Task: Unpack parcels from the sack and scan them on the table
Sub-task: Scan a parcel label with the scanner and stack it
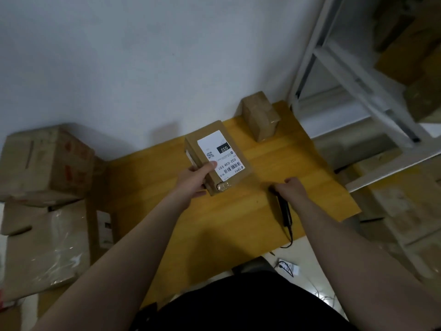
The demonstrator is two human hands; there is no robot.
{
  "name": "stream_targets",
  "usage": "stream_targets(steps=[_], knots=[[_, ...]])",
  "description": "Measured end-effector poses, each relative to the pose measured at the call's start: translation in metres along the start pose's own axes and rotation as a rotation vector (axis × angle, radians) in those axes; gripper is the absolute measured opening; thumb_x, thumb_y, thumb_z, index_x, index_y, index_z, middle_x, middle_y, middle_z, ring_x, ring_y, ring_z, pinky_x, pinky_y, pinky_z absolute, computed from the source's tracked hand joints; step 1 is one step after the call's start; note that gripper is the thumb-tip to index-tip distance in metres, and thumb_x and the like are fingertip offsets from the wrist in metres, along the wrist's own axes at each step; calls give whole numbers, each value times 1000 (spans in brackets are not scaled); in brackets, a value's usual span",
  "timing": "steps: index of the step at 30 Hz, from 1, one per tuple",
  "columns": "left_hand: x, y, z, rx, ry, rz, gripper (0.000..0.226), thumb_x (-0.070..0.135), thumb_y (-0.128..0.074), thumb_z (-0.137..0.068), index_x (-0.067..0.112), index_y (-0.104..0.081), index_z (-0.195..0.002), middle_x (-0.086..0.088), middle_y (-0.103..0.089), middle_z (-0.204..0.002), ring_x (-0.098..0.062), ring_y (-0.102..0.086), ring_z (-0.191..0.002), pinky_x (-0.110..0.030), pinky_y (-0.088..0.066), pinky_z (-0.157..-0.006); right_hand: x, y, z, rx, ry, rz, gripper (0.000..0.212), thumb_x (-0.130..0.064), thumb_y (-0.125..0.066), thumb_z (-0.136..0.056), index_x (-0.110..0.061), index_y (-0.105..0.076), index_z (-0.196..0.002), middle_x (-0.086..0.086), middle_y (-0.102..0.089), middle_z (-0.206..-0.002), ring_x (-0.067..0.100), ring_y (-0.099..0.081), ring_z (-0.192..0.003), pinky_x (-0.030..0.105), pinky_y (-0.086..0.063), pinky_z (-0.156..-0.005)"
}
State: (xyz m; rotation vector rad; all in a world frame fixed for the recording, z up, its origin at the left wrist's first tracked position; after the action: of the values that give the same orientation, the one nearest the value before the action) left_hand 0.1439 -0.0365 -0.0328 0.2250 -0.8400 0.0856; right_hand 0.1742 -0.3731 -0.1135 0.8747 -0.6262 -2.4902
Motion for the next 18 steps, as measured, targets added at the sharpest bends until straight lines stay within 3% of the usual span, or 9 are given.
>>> stream_targets(steps=[3, 6, 8, 10, 12, 15, 18], knots=[[-10, -21, -25, 2, 43, -21, 38, 53, -81, -81, 27, -65, -103, 5, -75, -109, -19, -73, -98, -36, -60, -74, 20, -4, -31, -30, -125, 76, 67, -27, -70, -92, -3, -42, -149, 19, -54, -138, 39, -55, -125, 51, -46, -108], [-25, -37, -45, 8, 112, -35, 38, 51, -82, -81, 25, -64, -103, 5, -75, -107, -19, -72, -96, -35, -59, -72, 33, -16, -51, -102, -218, 122, 58, -19, -70, -94, 0, -45, -142, 16, -57, -103, 30, -60, -86, 42, -52, -78], [-36, -47, -55, 4, 160, -44, 39, 51, -82, -81, 25, -63, -103, 7, -74, -105, -19, -72, -96, -36, -59, -74, 38, -21, -61, -148, -255, 190, 53, -15, -69, -95, 2, -47, -141, 12, -49, -87, 26, -51, -71, 38, -49, -72], [-45, -54, -64, 4, 196, -50, 38, 50, -83, -81, 25, -64, -102, 7, -74, -103, -19, -72, -96, -38, -60, -76, 47, -27, -71, -198, -297, 220, 54, -13, -70, -94, 2, -47, -140, 11, -48, -87, 28, -49, -73, 40, -48, -71], [-52, -58, -69, 7, 224, -57, 41, 51, -82, -81, 23, -65, -106, 5, -74, -105, -20, -72, -97, -41, -61, -79, 56, -34, -78, -257, -329, 200, 57, -11, -73, -92, 1, -46, -140, 14, -52, -101, 34, -56, -88, 43, -46, -70], [-56, -56, -72, 5, 244, -73, 51, 51, -81, -82, 17, -65, -116, 2, -73, -113, -21, -71, -102, -39, -61, -76, 62, -44, -87, -292, -342, 119, 56, -9, -76, -90, 2, -50, -138, 21, -57, -129, 42, -56, -117, 48, -51, -88], [-57, -47, -71, 7, 245, -79, 54, 47, -83, -83, 11, -64, -119, -3, -73, -118, -23, -71, -105, -39, -63, -74, 49, -51, -86, -278, -271, 30, 47, -10, -79, -86, 4, -58, -125, 23, -64, -121, 39, -62, -105, 51, -54, -90]])
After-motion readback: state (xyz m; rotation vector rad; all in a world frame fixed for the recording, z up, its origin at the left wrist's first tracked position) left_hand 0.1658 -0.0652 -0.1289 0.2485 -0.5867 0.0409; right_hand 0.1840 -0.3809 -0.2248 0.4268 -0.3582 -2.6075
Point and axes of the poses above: each hand's wrist, its own z-axis away from the middle knuckle, its own y-axis out of the back of the hand, x = y × z, the point moved 10 cm from there along -z, towards the middle knuckle
